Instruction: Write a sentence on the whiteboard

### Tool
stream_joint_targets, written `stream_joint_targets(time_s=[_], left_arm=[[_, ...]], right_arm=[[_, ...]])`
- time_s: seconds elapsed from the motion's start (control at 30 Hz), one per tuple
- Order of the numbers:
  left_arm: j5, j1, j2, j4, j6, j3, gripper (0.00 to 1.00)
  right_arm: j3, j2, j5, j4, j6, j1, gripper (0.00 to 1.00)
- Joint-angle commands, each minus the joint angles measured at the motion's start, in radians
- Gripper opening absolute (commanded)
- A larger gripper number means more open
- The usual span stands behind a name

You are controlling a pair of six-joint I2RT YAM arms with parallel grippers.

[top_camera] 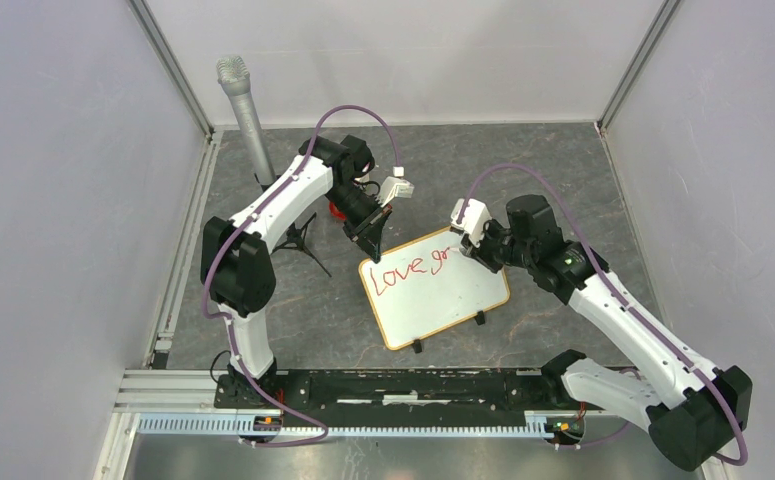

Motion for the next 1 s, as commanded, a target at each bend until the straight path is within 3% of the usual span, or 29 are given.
stream_joint_targets(time_s=[0.0,0.37,0.63,0.97], left_arm=[[0.034,-0.009,0.007,-0.029,0.052,0.023,0.02],[0.034,-0.01,0.008,-0.029,0.05,0.021,0.03],[0.036,-0.009,0.011,-0.031,0.05,0.024,0.02],[0.035,-0.009,0.009,-0.03,0.053,0.023,0.02]], right_arm=[[-0.015,-0.005,-0.021,0.008,-0.012,-0.004,0.0],[-0.05,-0.041,0.024,-0.016,-0.04,-0.004,0.0],[-0.002,-0.034,0.093,-0.029,-0.062,-0.009,0.0],[0.042,-0.011,0.074,0.014,-0.031,-0.011,0.0]])
